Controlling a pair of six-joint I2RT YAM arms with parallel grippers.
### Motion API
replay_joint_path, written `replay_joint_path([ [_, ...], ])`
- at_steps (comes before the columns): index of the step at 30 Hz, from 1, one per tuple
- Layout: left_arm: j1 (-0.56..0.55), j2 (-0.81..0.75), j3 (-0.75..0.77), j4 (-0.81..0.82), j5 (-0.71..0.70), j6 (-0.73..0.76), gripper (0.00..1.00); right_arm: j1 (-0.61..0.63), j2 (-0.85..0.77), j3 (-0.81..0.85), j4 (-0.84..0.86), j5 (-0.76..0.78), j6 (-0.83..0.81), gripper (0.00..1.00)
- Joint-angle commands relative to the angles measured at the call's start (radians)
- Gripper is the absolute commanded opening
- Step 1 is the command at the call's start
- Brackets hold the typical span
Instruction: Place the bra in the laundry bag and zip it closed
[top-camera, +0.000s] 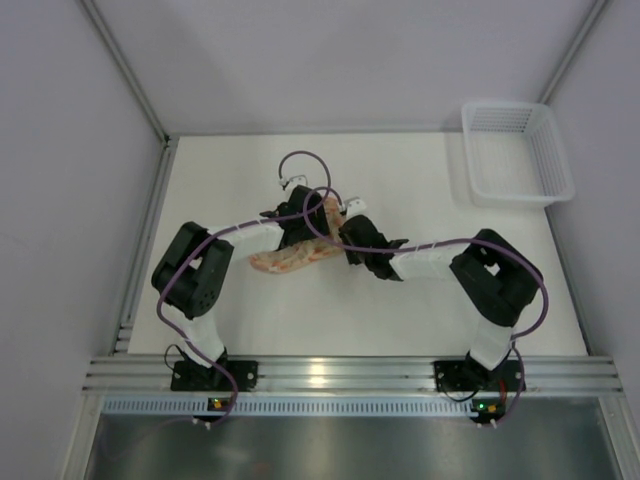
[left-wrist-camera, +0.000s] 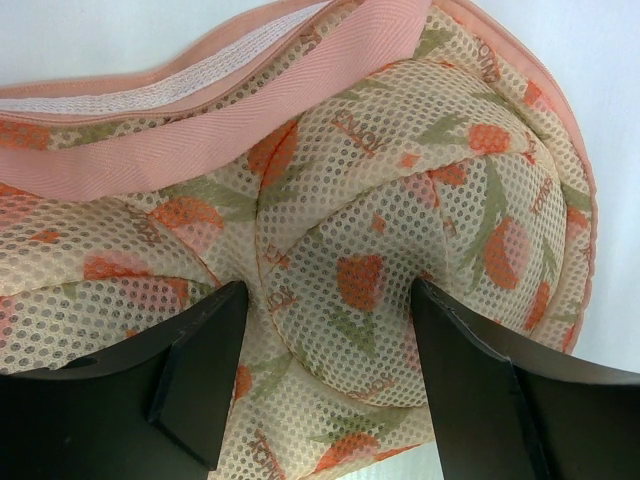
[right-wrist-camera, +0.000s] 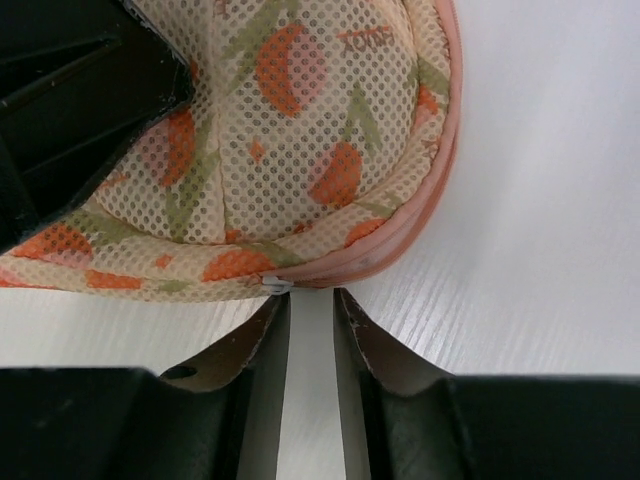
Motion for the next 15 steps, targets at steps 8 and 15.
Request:
replay_joint_path([
  [8, 0.0, 0.007, -0.029, -0.029, -0.002, 0.027, 0.72, 0.009, -0.038, -0.02, 0.11, -0.01, -0.004, 0.05],
  [15, 0.002, 0.007, -0.029, -0.029, -0.003, 0.043, 0.71, -0.011, -0.045, -0.054, 0.15, -0.082, -0.017, 0.05],
])
